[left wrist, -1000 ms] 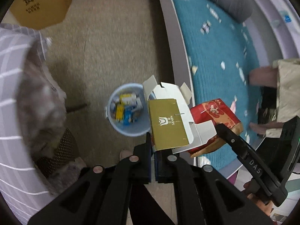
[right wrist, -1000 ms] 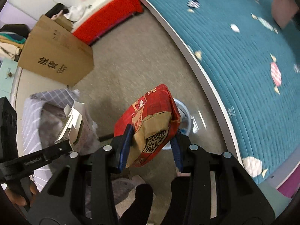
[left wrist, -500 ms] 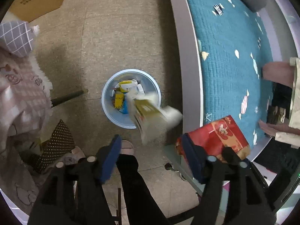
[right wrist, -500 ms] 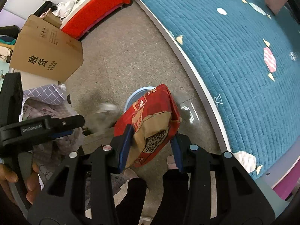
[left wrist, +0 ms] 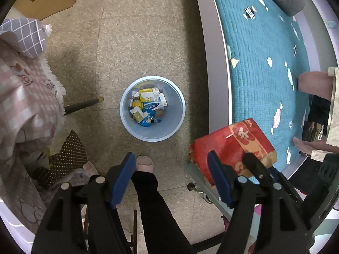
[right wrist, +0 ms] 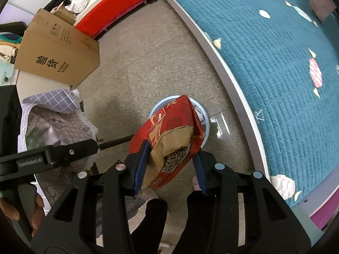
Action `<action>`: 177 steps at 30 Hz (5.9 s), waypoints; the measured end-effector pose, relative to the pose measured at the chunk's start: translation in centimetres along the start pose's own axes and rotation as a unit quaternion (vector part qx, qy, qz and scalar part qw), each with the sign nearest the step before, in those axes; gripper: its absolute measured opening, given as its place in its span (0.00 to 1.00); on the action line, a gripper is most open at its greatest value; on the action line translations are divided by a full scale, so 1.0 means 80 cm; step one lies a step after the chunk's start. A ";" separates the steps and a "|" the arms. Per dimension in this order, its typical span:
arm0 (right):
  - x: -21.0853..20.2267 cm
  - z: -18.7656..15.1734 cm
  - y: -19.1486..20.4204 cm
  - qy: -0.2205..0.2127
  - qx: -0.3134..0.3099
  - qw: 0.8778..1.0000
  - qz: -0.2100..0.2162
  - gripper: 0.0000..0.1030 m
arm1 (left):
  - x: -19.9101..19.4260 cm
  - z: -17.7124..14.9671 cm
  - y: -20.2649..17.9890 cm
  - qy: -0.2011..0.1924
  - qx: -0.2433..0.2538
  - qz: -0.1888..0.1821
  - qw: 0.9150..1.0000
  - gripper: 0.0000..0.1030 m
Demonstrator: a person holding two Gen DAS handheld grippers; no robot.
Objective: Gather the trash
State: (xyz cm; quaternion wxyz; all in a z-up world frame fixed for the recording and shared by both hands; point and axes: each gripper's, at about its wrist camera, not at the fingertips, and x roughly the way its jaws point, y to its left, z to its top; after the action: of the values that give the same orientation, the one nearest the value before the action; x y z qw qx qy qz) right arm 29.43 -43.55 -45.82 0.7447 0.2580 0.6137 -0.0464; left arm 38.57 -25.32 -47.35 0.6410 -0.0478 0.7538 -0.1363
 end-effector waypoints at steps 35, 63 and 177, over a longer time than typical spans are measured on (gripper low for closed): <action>-0.137 -0.050 0.256 -0.108 -0.097 0.987 0.074 0.56 | -0.276 -0.124 0.183 -0.239 -0.032 -0.100 0.965 0.71; 0.106 -0.321 0.768 0.080 -0.374 0.911 0.153 0.47 | -0.314 -0.322 0.736 -0.287 -0.266 0.008 0.920 0.65; -0.390 -0.246 0.227 -0.296 -0.247 0.917 0.106 0.83 | -0.452 -0.423 0.060 -0.453 -0.008 0.111 0.885 0.85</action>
State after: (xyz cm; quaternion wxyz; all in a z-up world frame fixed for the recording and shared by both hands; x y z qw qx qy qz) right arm 11.32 -26.94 -12.84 0.9328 0.1039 0.3266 0.1112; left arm 12.21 -6.91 -9.40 0.9230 -0.0256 0.3833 -0.0218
